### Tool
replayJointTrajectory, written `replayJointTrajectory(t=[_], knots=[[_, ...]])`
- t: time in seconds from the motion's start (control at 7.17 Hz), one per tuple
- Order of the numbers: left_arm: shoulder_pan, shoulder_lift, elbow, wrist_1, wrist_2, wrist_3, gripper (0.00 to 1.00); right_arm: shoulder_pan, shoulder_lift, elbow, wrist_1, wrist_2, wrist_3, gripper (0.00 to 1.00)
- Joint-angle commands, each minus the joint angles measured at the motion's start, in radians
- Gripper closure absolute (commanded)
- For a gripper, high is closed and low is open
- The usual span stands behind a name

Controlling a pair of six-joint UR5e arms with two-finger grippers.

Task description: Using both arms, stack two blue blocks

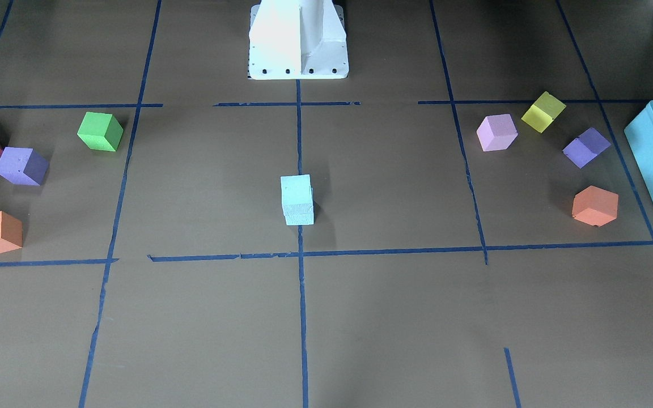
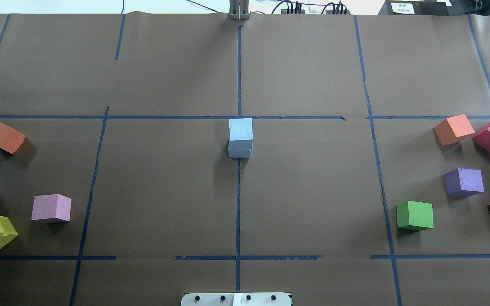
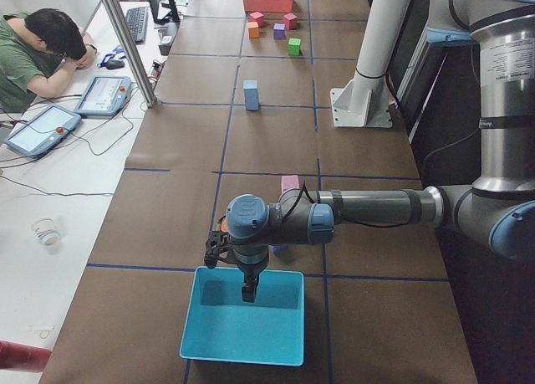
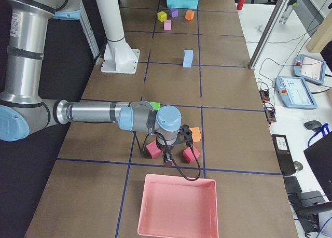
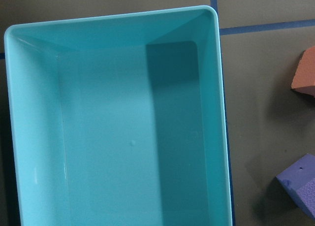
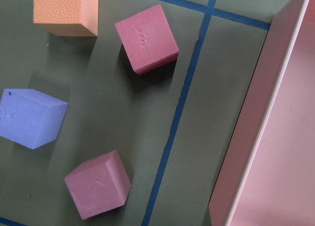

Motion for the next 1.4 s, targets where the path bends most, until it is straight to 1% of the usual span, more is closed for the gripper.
replayJointTrajectory(t=[0.0, 0.56, 1.26], knots=[[0.002, 0.0, -0.002, -0.001, 0.0, 0.0, 0.0, 0.0, 0.0, 0.001, 0.0, 0.003, 0.0, 0.0], [0.002, 0.0, -0.005, -0.001, 0.0, 0.0, 0.0, 0.0, 0.0, 0.001, 0.0, 0.021, 0.002, 0.0], [0.002, 0.0, -0.003, -0.001, 0.0, 0.0, 0.0, 0.0, 0.0, 0.001, 0.0, 0.021, 0.002, 0.0]])
